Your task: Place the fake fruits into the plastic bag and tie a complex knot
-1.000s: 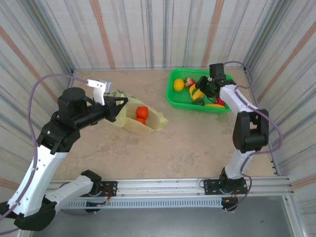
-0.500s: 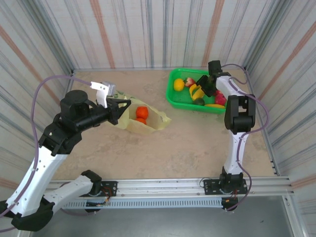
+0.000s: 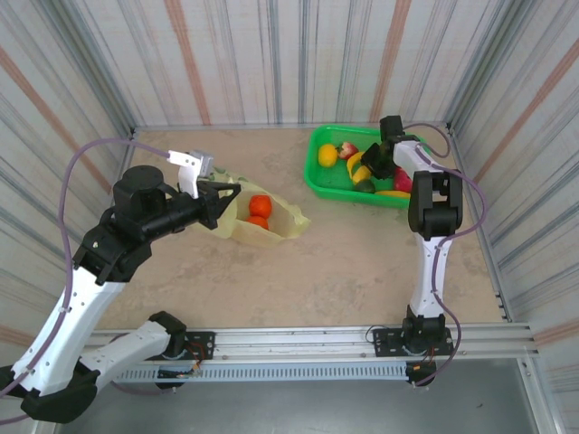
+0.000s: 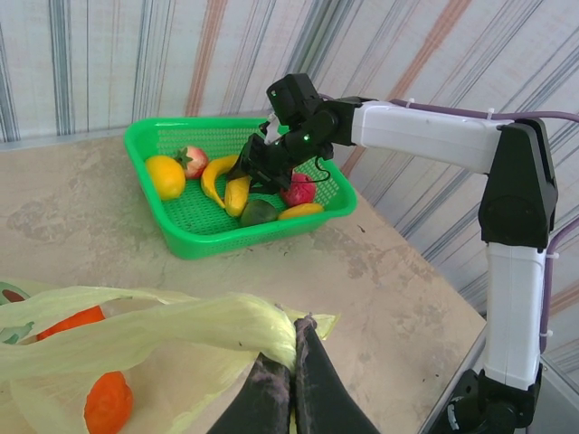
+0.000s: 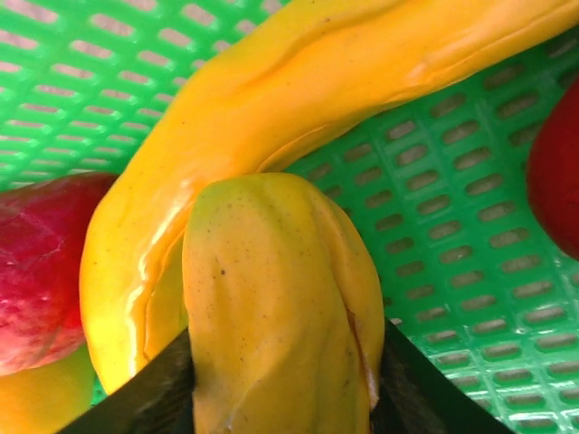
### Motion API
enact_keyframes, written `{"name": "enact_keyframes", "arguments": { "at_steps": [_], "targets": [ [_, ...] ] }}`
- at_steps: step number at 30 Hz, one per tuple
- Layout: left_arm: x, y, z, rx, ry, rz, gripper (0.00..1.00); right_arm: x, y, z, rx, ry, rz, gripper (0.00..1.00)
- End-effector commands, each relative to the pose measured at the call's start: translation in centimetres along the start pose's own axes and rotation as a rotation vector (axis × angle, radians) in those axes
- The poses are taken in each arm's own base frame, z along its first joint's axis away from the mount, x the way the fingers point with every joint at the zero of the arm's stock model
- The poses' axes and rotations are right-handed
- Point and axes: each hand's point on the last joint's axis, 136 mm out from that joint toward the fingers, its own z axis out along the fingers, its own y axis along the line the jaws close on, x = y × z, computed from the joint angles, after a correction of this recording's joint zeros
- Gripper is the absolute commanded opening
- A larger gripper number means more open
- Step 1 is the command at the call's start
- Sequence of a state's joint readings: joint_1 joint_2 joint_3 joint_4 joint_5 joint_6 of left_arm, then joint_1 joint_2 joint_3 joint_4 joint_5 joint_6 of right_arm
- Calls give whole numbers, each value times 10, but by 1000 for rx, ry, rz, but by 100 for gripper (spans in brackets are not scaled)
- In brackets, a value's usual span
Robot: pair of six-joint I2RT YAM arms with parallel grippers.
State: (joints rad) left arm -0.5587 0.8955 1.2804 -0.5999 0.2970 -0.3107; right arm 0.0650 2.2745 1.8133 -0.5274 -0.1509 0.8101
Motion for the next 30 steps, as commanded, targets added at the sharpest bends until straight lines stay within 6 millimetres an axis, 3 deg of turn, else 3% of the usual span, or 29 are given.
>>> {"name": "enact_keyframes", "arguments": {
  "at_steps": [1, 8, 13, 17, 25, 30],
  "targets": [
    [-2, 0, -6, -15, -14, 26, 0, -1, 11, -19, -58, -10, -32, 35],
    [-1, 3, -8, -36, -10, 9, 0, -7, 30, -72, -160, -81, -55, 34],
    [4, 5, -8, -41, 13, -11, 0, -4, 48, -128, -282, -161, -97, 34],
    [8, 9, -12, -68, 20, -15, 0, 9, 67, -173, -416, -202, -158, 33],
    [9, 12, -18, -91, 23, -23, 0, 68, 111, -260, -655, -280, -390, 30],
    [8, 15, -19, -111, 19, -23, 0, 133, 147, -310, -823, -298, -583, 32]
  ]
}}
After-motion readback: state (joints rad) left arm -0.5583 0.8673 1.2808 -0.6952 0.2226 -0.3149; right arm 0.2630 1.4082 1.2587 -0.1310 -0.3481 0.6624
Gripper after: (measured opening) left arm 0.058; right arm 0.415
